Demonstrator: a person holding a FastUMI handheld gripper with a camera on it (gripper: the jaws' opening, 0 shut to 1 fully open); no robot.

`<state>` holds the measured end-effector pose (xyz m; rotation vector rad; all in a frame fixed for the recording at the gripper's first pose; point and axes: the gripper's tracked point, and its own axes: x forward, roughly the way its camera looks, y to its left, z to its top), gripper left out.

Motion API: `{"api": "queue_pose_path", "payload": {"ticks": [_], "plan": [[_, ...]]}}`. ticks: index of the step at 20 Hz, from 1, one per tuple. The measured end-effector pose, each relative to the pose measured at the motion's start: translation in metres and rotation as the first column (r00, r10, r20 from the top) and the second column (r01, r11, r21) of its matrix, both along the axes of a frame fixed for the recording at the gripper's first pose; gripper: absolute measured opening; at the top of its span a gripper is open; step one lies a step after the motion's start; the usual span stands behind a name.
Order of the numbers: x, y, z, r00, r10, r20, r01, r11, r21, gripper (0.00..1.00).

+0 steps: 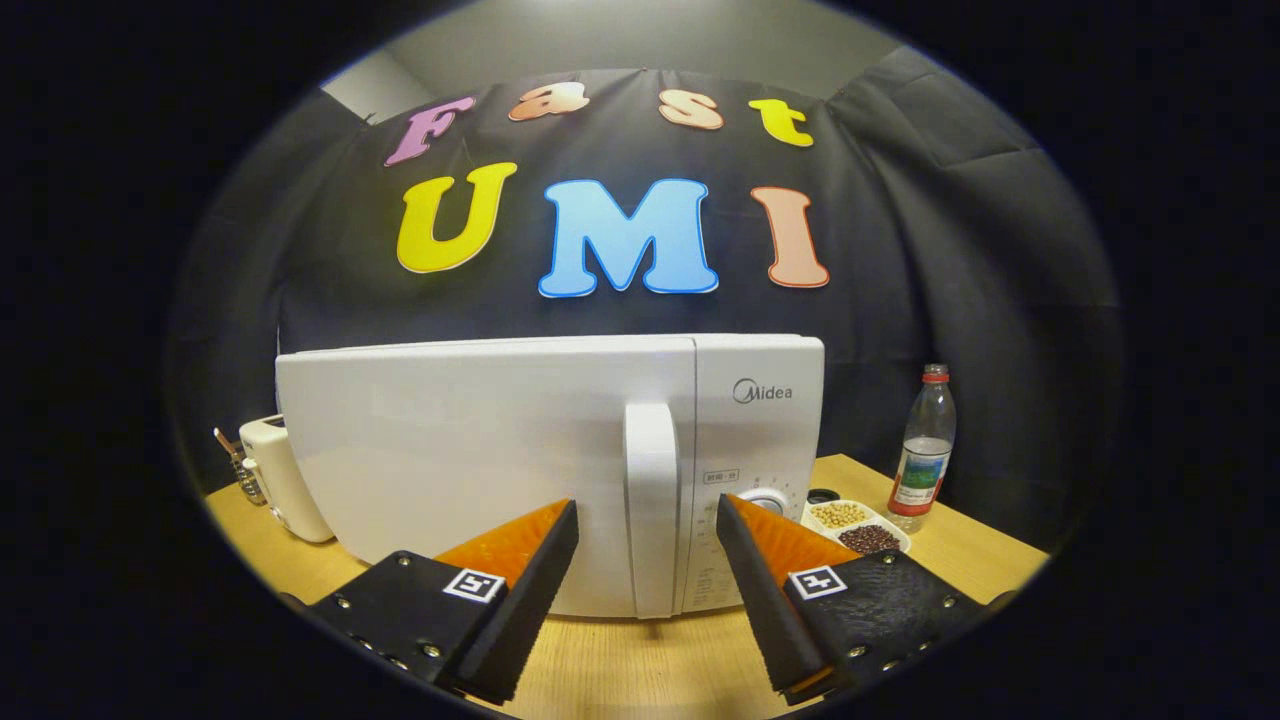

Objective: Open the microwave, put the food inside, and close the microwave door.

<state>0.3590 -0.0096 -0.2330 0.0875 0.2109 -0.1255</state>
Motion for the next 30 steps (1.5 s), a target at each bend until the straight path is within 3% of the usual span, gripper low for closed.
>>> {"api": "queue_pose_path", "payload": {"ticks": [1, 2, 4, 5, 6, 7, 9, 11, 15, 18, 22, 30], "plan": [[0.001, -0.003, -0.002, 1.0, -0.015, -0.003, 0.015, 1.0, 0.015, 0.72], [0.004, -0.003, -0.002, 1.0, -0.023, -0.002, 0.023, 0.999, 0.025, 0.65], [0.006, -0.001, -0.009, 1.0, -0.012, -0.011, 0.013, 1.0, 0.028, 0.37], [0.004, 0.0, -0.004, 1.0, -0.016, -0.003, 0.016, 1.0, 0.002, 0.28], [0.004, 0.002, -0.005, 1.0, -0.013, -0.005, 0.013, 1.0, -0.016, 0.28], [0.006, 0.002, -0.005, 1.0, -0.011, -0.002, 0.011, 1.0, -0.02, 0.22], [0.005, 0.001, -0.007, 1.0, 0.002, -0.006, -0.002, 1.0, 0.006, 0.22], [0.004, 0.002, -0.006, 1.0, 0.016, -0.011, -0.015, 1.0, 0.021, 0.14], [0.002, 0.003, -0.007, 0.999, 0.019, -0.035, -0.014, 0.99, 0.138, 0.14], [-0.003, 0.006, -0.005, 0.999, 0.025, -0.038, -0.019, 0.99, 0.141, 0.14], [-0.043, 0.018, 0.0, 0.997, 0.06, -0.049, -0.054, 0.992, 0.112, 0.11], [-0.154, 0.091, 0.016, 0.962, 0.274, -0.02, -0.27, 0.957, 0.104, 0.1]]}}
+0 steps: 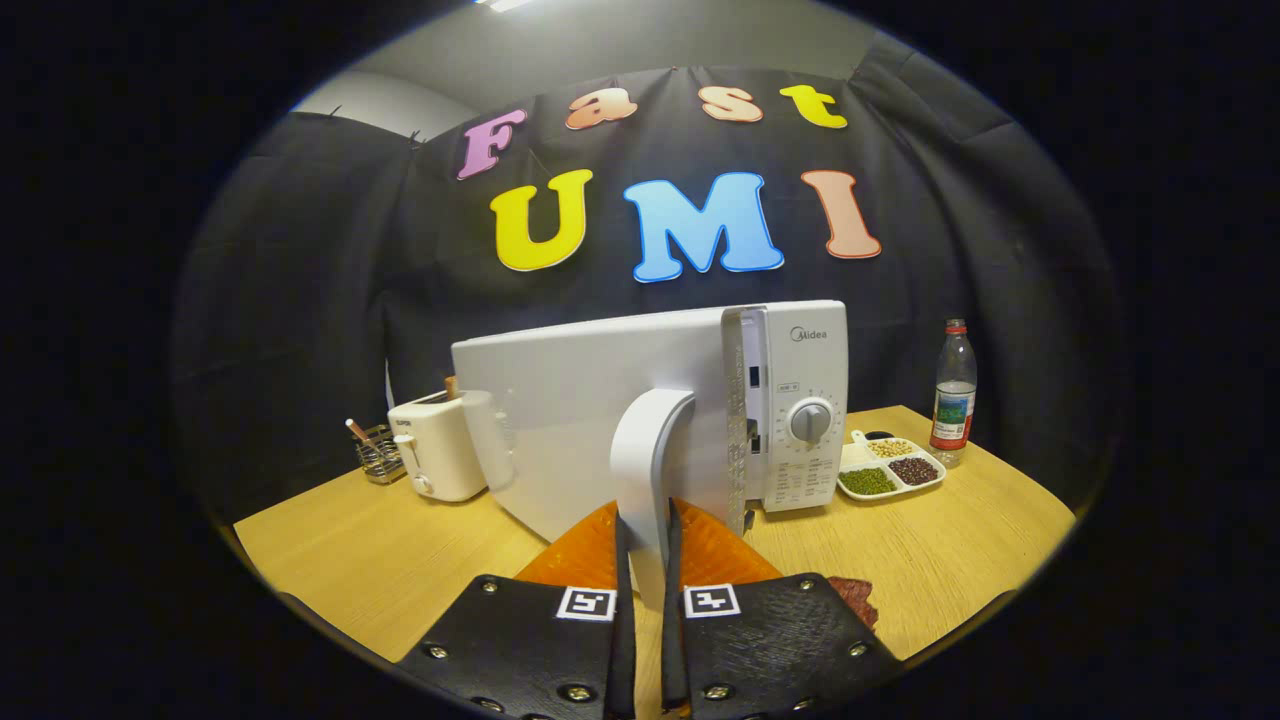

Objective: Open the microwave, put the food inside, and close the microwave door.

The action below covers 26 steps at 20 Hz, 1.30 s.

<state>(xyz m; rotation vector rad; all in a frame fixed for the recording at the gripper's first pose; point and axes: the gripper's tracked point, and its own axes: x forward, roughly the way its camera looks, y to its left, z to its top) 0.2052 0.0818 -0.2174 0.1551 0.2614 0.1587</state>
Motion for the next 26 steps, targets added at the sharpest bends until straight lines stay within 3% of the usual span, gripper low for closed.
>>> {"api": "queue_pose_path", "payload": {"ticks": [9, 15, 19, 21, 24, 26], "plan": [[-0.072, 0.11, 0.01, 0.989, 0.149, 0.017, -0.15, 0.981, 0.126, 0.1], [-0.103, 0.162, 0.006, 0.992, 0.105, 0.07, -0.104, 0.995, -0.01, 0.09], [-0.13, 0.2, -0.001, 0.977, 0.205, 0.057, -0.206, 0.979, 0.011, 0.09], [-0.139, 0.197, 0.005, 0.969, 0.238, 0.065, -0.241, 0.97, 0.028, 0.09], [-0.135, 0.163, 0.012, 0.973, 0.222, 0.057, -0.224, 0.974, 0.025, 0.09], [-0.129, 0.136, 0.016, 0.978, 0.203, 0.044, -0.206, 0.977, 0.051, 0.27]]}}
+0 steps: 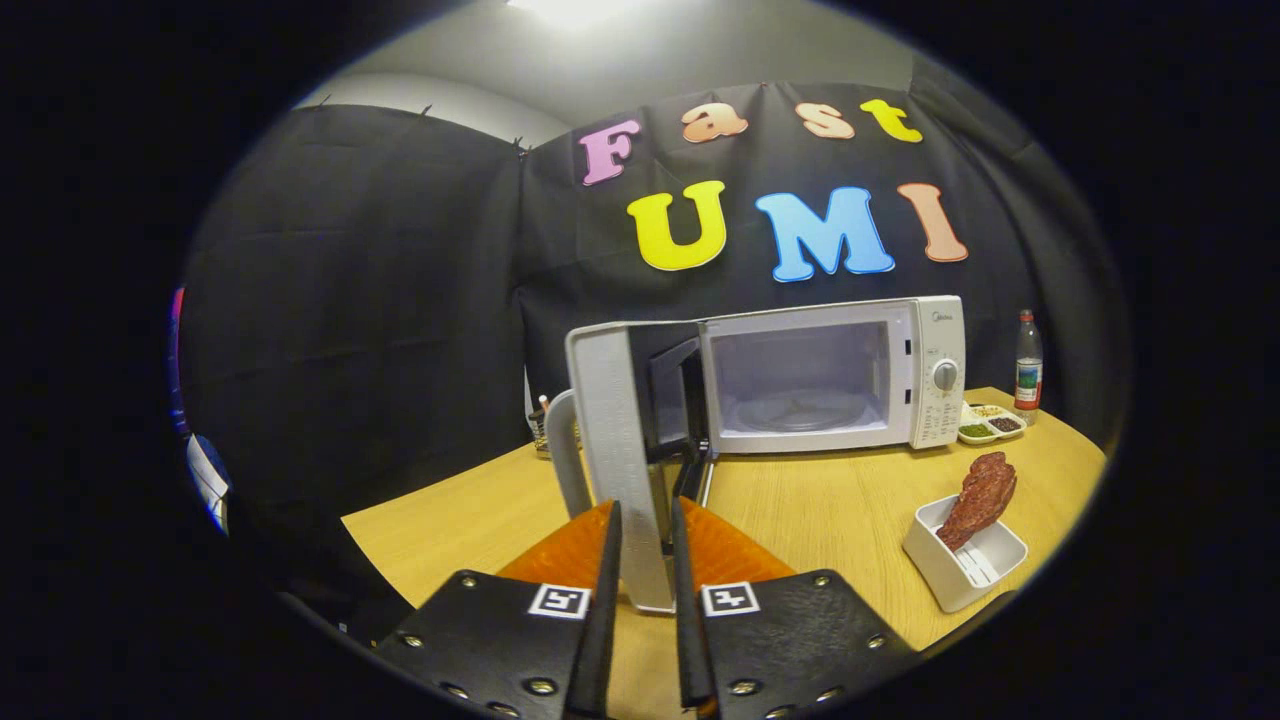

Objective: Open the microwave, put the food inside, and close the microwave door.

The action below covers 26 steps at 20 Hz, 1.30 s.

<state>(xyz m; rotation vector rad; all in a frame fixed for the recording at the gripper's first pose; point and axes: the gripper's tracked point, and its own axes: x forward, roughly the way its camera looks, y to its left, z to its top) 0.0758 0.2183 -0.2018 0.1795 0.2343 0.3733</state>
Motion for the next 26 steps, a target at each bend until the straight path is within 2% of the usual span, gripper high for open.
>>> {"api": "queue_pose_path", "payload": {"ticks": [1, 2, 3, 5, 6, 12, 15, 18, 21, 25, 26], "plan": [[0.003, -0.021, 0.001, 0.999, -0.033, -0.007, 0.033, 0.999, -0.004, 0.46], [0.007, -0.038, 0.002, 0.998, -0.057, -0.013, 0.057, 0.998, -0.012, 0.53], [0.01, -0.05, 0.001, 0.997, -0.074, -0.017, 0.074, 0.997, -0.022, 0.7], [0.015, -0.082, 0.002, 0.994, -0.11, -0.012, 0.109, 0.993, -0.051, 0.9], [0.018, -0.099, 0.002, 0.991, -0.135, -0.006, 0.134, 0.989, -0.066, 0.93], [0.046, -0.188, -0.01, 0.964, -0.264, -0.026, 0.26, 0.96, -0.101, 0.93], [0.063, -0.228, -0.032, 0.942, -0.321, -0.096, 0.314, 0.946, -0.077, 0.93], [0.079, -0.244, -0.058, 0.929, -0.297, -0.219, 0.311, 0.95, 0.03, 0.94], [0.09, -0.245, -0.078, 0.921, -0.237, -0.309, 0.298, 0.94, 0.167, 0.94], [0.106, -0.238, -0.096, 0.918, -0.166, -0.359, 0.281, 0.912, 0.297, 0.91], [0.11, -0.238, -0.099, 0.916, -0.164, -0.366, 0.288, 0.904, 0.317, 0.86]]}}
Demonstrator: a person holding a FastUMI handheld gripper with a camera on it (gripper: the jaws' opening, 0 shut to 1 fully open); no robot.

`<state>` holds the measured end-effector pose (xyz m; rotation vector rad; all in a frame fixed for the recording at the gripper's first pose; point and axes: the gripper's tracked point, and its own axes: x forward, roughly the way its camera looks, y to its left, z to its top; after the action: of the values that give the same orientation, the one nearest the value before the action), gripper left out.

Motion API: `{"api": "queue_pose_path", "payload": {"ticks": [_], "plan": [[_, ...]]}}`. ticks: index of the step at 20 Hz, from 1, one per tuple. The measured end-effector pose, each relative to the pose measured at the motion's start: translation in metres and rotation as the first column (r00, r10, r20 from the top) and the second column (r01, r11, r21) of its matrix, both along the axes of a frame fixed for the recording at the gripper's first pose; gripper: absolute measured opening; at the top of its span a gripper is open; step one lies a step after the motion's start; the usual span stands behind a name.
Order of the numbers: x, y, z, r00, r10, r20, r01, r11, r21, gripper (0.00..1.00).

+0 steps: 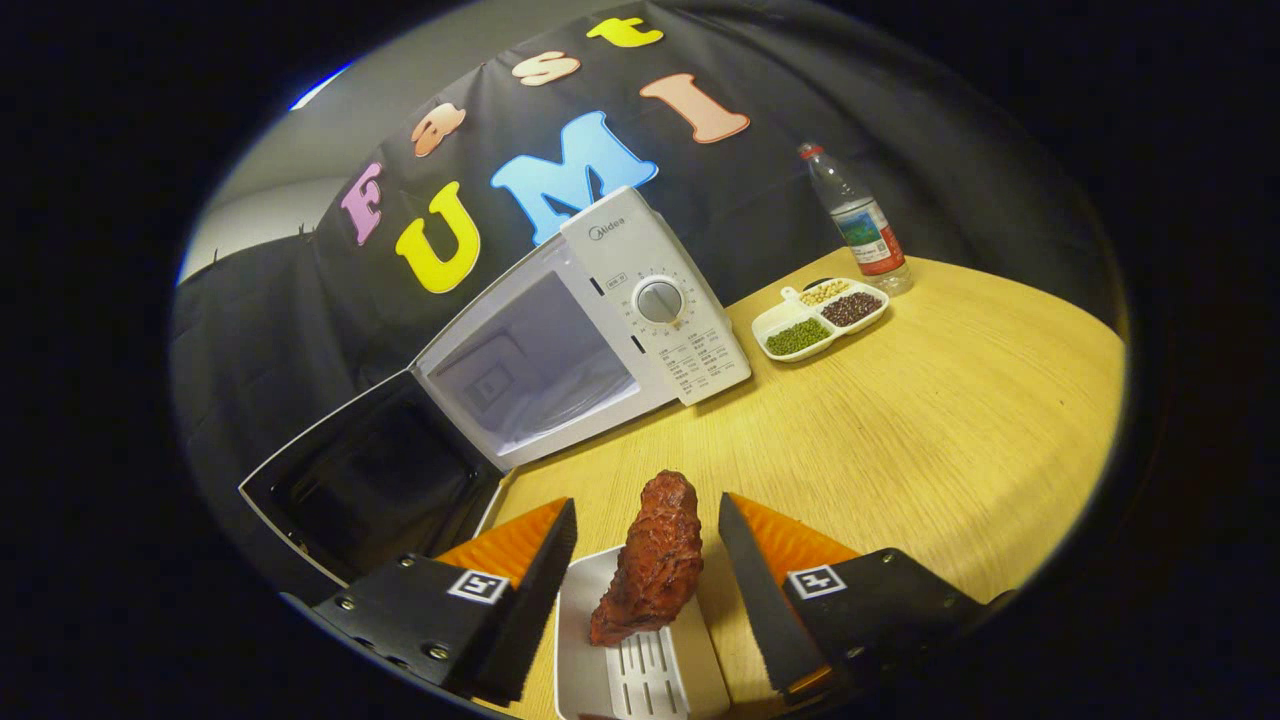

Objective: Open the microwave, put the food inside, and close the microwave door.

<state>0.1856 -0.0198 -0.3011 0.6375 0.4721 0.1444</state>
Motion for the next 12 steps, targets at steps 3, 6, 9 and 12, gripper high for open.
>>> {"api": "queue_pose_path", "payload": {"ticks": [3, 6, 9, 12], "plan": [[0.005, 0.004, 0.004, 1.0, -0.013, 0.012, 0.011, 0.99, 0.137, 0.25], [0.003, 0.01, 0.025, 0.998, -0.014, 0.067, 0.001, 0.981, 0.193, 0.15], [0.002, 0.012, 0.029, 0.999, -0.006, 0.049, -0.004, 0.98, 0.201, 0.15], [0.004, 0.013, 0.05, 0.998, -0.016, 0.066, 0.003, 0.981, 0.195, 0.15]]}}
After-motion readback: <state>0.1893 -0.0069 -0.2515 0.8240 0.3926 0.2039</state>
